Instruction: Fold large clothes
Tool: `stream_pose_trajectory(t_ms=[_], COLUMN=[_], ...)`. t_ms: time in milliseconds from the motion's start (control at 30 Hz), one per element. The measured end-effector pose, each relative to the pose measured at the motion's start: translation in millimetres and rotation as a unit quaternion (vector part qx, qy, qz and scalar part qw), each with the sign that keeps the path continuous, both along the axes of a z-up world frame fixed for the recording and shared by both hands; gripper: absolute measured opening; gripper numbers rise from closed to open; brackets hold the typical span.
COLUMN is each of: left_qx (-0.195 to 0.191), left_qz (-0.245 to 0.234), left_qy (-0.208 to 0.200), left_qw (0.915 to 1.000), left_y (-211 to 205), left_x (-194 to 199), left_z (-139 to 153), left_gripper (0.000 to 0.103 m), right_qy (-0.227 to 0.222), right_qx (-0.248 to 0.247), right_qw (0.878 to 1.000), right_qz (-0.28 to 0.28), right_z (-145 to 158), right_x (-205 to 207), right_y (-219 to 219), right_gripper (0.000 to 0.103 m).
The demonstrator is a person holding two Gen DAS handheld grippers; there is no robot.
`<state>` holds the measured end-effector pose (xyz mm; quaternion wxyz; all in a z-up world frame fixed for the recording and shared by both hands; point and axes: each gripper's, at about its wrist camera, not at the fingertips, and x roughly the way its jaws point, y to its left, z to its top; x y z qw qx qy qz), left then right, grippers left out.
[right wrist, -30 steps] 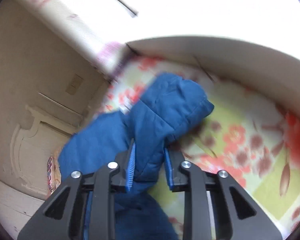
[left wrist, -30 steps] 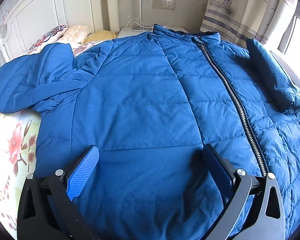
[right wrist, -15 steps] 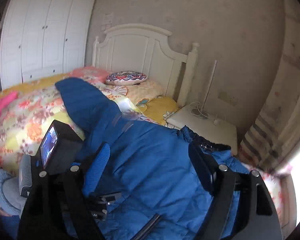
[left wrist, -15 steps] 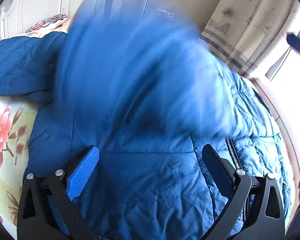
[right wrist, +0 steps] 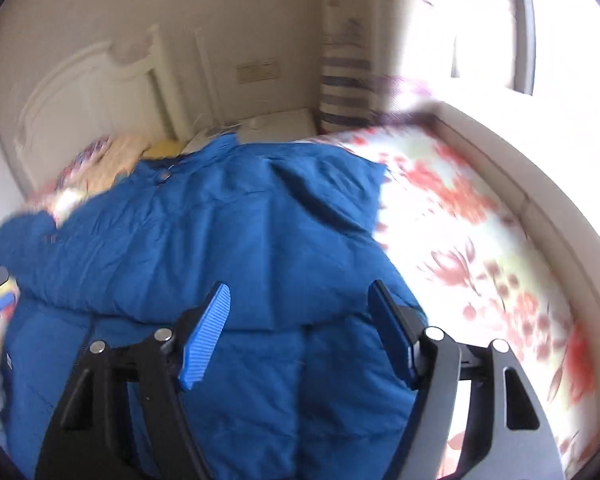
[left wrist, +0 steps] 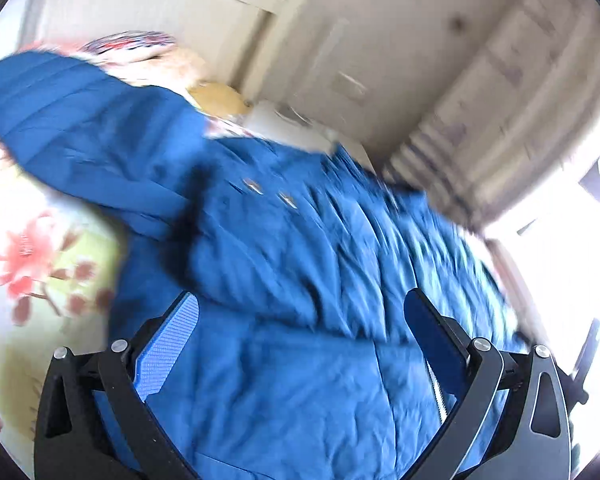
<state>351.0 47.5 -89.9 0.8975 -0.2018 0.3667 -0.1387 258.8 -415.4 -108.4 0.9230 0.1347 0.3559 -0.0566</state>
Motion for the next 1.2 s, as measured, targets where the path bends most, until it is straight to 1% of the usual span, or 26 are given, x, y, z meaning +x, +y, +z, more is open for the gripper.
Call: stream_pose_trajectory(t_ms=[67, 100, 133, 200, 233, 267, 300, 333, 400, 433, 467, 500, 533, 567, 633, 700, 767, 833, 900, 933, 1000, 1033, 1067, 1100, 1167, 1200], left_qx=[-0.001, 0.008, 0.02, 0.046, 0.059, 0.08, 0.097, 0.104, 0.112, 0.117, 0.124, 0.129, 0.134, 0.136, 0.14, 0.132, 0.138, 0.144, 0.139, 0.136, 0.135, 0.135, 0.135, 0.136, 0.137, 0.136], left_qz=[0.009, 0.013, 0.011, -0.005, -0.008, -0.008, -0.012, -0.018, -0.035, -0.035, -0.036, -0.038, -0.038, -0.036, -0.033, -0.031, -0.027, -0.029, -0.03, -0.03, -0.029, -0.029, -0.029, -0.029, -0.03, -0.03], left_qy=[0.013, 0.013, 0.012, 0.016, 0.015, 0.014, 0.011, 0.01, 0.013, 0.012, 0.012, 0.014, 0.019, 0.025, 0.042, 0.061, 0.052, 0.055, 0.054, 0.054, 0.052, 0.052, 0.052, 0.052, 0.052, 0.053], left_qw=[0.9999, 0.9998, 0.9997, 0.9988, 0.9981, 0.9967, 0.9952, 0.9943, 0.993, 0.9924, 0.9915, 0.9908, 0.9901, 0.9898, 0.9887, 0.9888, 0.9886, 0.9876, 0.9884, 0.9889, 0.9891, 0.9891, 0.989, 0.9888, 0.9888, 0.9889], left_y=[7, 7, 4, -11, -17, -26, -34, -39, -47, -46, -47, -48, -50, -48, -46, -42, -43, -45, -44, -43, -44, -44, -44, -43, -42, -41], left_x=[11, 15, 20, 30, 32, 36, 38, 40, 42, 43, 44, 45, 49, 50, 54, 58, 56, 57, 56, 56, 56, 55, 55, 54, 53, 54], left_z=[-1, 0, 2, 5, 7, 10, 13, 13, 16, 15, 13, 10, 5, -2, -21, -35, -32, -34, -34, -35, -35, -34, -34, -34, -34, -34], left_gripper=[0.098, 0.098, 0.098, 0.098, 0.098, 0.098, 0.098, 0.098, 0.098, 0.098, 0.098, 0.098, 0.098, 0.098, 0.098, 0.098, 0.098, 0.098, 0.098, 0.098, 0.098, 0.098, 0.098, 0.098, 0.098, 0.098], right_qy=[-0.005, -0.011, -0.019, -0.018, 0.007, 0.04, 0.071, 0.075, 0.067, 0.068, 0.071, 0.076, 0.08, 0.08, 0.061, 0.034, 0.019, 0.015, 0.026, 0.043, 0.086, 0.118, 0.117, 0.112, 0.123, 0.106], right_qx=[0.023, 0.023, 0.02, 0.017, -0.008, -0.033, -0.027, 0.02, 0.073, 0.069, 0.057, 0.045, 0.044, 0.049, 0.047, 0.004, -0.034, -0.047, -0.05, -0.056, -0.071, -0.072, -0.032, -0.022, -0.013, -0.01], right_qw=[1.0, 1.0, 0.999, 0.996, 0.996, 0.997, 0.997, 0.997, 0.995, 0.995, 0.996, 0.996, 0.996, 0.996, 0.997, 0.999, 0.999, 0.998, 0.998, 0.997, 0.994, 0.99, 0.993, 0.993, 0.992, 0.994], right_qz=[0.005, 0.017, 0.042, 0.09, 0.087, 0.056, 0.022, 0.008, -0.009, -0.008, -0.004, -0.002, 0.0, 0.001, -0.001, 0.007, 0.019, 0.029, 0.037, 0.035, 0.024, 0.01, 0.001, -0.004, -0.024, -0.028], right_z=[-6, -2, 0, 5, 2, -3, -12, -20, -26, -26, -26, -25, -22, -17, 3, 30, 47, 55, 48, 36, 13, -6, -20, -18, -9, 4], right_x=[14, 19, 23, 34, 42, 49, 55, 58, 55, 54, 55, 56, 57, 57, 59, 72, 93, 112, 137, 152, 170, 178, 178, 176, 171, 163], right_y=[-4, 2, 8, 26, 30, 27, 12, -7, -30, -32, -31, -29, -28, -28, -23, -14, -5, 5, 11, 11, 13, 6, -6, -11, -11, -6], right_gripper=[0.048, 0.046, 0.046, 0.047, 0.049, 0.051, 0.05, 0.049, 0.042, 0.04, 0.04, 0.041, 0.045, 0.053, 0.06, 0.063, 0.069, 0.069, 0.069, 0.069, 0.069, 0.075, 0.078, 0.078, 0.077, 0.077])
